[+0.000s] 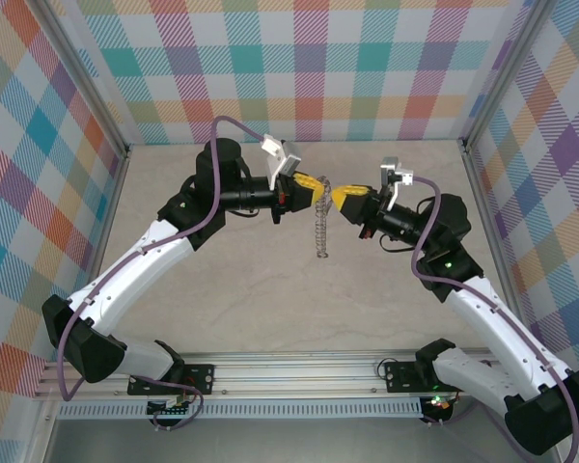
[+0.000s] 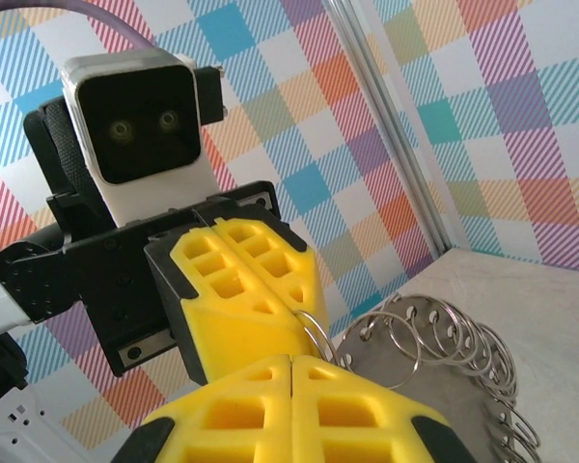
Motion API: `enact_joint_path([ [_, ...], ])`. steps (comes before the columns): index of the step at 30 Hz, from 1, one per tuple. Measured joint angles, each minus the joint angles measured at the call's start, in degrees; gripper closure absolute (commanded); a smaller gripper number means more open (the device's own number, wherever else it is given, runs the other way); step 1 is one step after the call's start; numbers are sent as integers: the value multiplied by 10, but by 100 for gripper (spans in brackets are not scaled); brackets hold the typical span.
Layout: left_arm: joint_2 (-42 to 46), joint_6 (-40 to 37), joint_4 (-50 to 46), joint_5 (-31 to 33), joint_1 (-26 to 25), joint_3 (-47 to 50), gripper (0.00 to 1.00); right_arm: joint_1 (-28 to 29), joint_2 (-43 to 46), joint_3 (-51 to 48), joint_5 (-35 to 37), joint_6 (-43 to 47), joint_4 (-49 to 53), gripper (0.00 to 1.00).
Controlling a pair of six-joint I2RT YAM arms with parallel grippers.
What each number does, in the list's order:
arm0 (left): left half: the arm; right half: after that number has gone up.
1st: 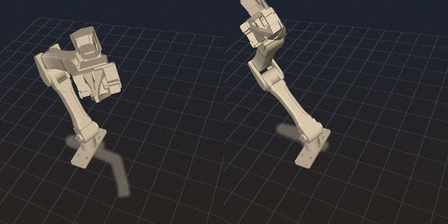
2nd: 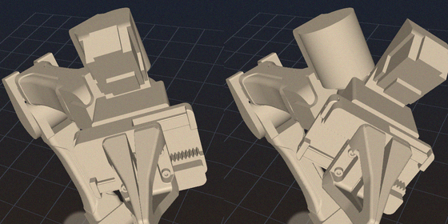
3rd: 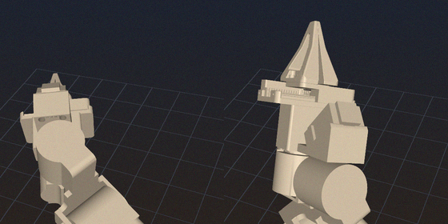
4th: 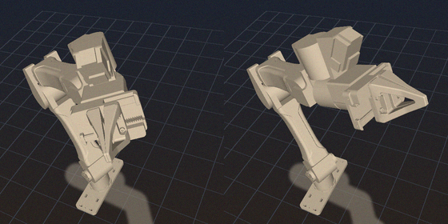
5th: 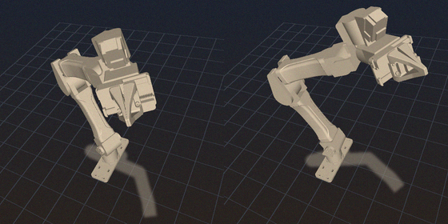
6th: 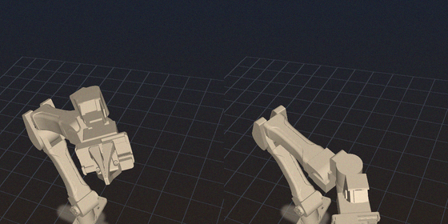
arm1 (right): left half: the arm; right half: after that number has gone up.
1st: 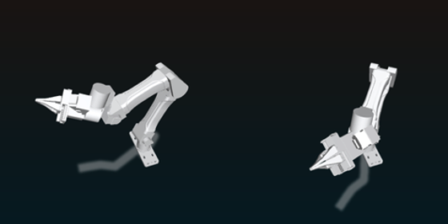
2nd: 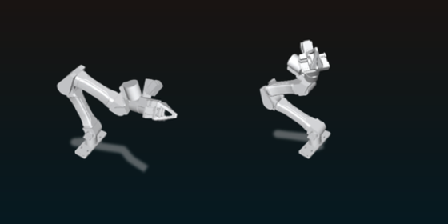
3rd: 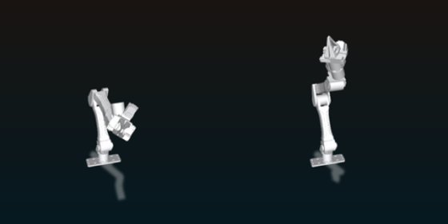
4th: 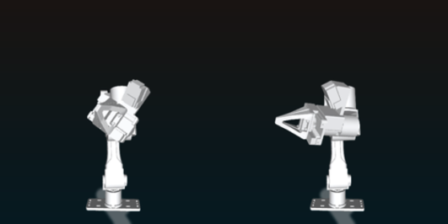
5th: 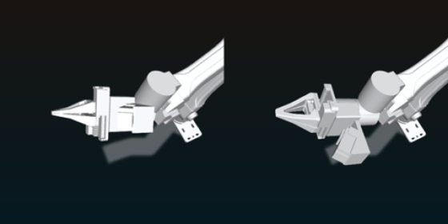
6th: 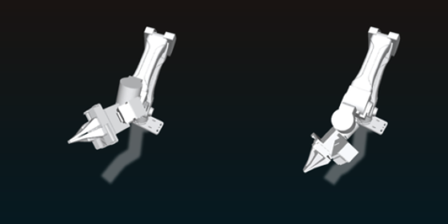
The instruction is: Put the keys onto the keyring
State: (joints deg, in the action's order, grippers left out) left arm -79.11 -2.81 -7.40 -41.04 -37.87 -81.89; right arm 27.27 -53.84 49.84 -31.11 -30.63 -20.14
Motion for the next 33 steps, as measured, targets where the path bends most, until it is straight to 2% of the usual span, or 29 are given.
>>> enact_joint_path([
  [33, 0, 2, 0, -13, 0, 0, 100, 0, -24, 23, 6, 1, -8, 100],
])
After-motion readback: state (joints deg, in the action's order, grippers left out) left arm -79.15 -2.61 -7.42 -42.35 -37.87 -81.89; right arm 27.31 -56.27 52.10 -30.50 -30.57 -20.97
